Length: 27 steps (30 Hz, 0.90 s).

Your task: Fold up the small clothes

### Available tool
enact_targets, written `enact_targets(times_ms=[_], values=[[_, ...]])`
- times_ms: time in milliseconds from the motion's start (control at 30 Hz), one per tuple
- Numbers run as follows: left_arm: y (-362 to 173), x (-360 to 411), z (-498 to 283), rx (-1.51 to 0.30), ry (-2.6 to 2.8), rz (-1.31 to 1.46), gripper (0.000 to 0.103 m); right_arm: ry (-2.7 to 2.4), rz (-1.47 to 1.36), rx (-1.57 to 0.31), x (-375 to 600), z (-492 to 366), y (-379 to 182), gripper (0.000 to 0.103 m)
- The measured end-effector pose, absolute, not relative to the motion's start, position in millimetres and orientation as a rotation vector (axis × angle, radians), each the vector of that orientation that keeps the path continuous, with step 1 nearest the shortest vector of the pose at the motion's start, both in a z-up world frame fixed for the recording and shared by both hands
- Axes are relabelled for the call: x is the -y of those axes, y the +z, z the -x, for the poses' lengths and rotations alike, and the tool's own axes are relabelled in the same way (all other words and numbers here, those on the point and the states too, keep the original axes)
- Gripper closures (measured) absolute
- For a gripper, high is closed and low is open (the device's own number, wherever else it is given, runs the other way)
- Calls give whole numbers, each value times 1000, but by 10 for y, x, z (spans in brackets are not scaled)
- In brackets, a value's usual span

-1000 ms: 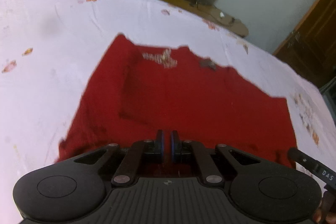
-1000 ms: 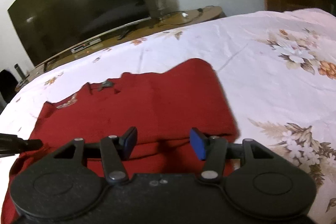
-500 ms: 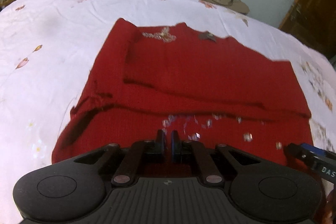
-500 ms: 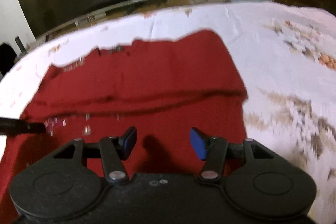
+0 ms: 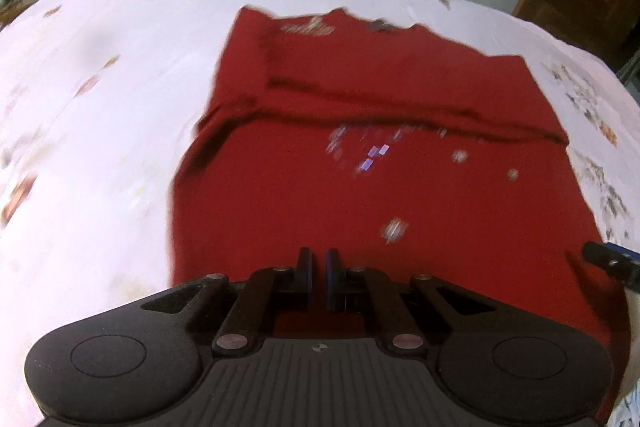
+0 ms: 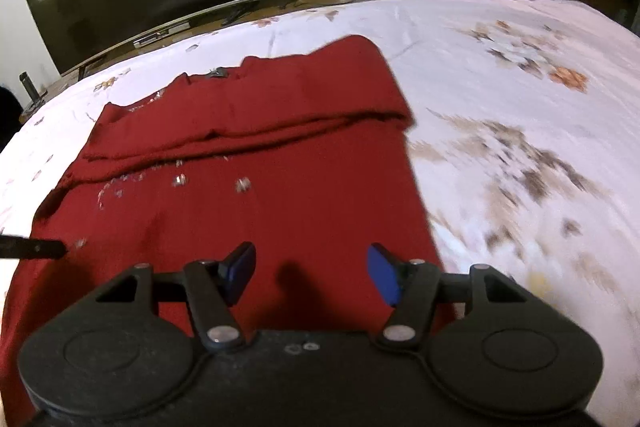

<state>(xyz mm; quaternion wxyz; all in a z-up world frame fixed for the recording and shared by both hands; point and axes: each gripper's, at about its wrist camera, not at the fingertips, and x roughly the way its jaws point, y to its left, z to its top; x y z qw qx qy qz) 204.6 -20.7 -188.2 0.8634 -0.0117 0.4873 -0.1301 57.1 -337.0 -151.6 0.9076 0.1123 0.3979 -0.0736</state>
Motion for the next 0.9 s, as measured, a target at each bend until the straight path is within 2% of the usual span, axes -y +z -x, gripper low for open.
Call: enact_targets(times_ms=[33,67,100,167,300,667,733,767,800,833,867,900], values=[[-1885,149,-1984,-1023,-268,24,47,-160,-239,-823,3388,-490,-1509,41],[-1873,82,-1890,-1011,-248,18,21,-169,-242,-825,3402,-416,-1508,41],[-1854,29,-1809,-975,-232,15,1,-179,-241,-829,3412,-348,-1508,41],[-1785,-66,-1624,-890,-237,4,0,-196,-239,-832,3423,-225,-1509,41],[-1745,-245,-1369,-905,-236,1,0,-222,-256,-837,3452,2,-1513,41],[-2123,-609,-933,-1086,-315,261,1,-263,-338,-907,3552,486,-1662,40],[-2141,-632,-882,-1089,-324,284,18,-249,-336,-916,3515,556,-1693,41],[-2143,-633,-861,-1091,-328,292,21,-246,-329,-914,3492,582,-1694,44],[-2145,-647,-836,-1093,-334,302,30,-242,-331,-915,3478,604,-1691,46],[-2142,-626,-841,-1098,-340,309,42,-238,-342,-916,3473,622,-1686,51],[-2143,-639,-815,-1108,-347,317,46,-228,-357,-919,3469,639,-1683,59],[-2133,-642,-813,-1116,-349,324,53,-217,-370,-926,3461,652,-1682,62]])
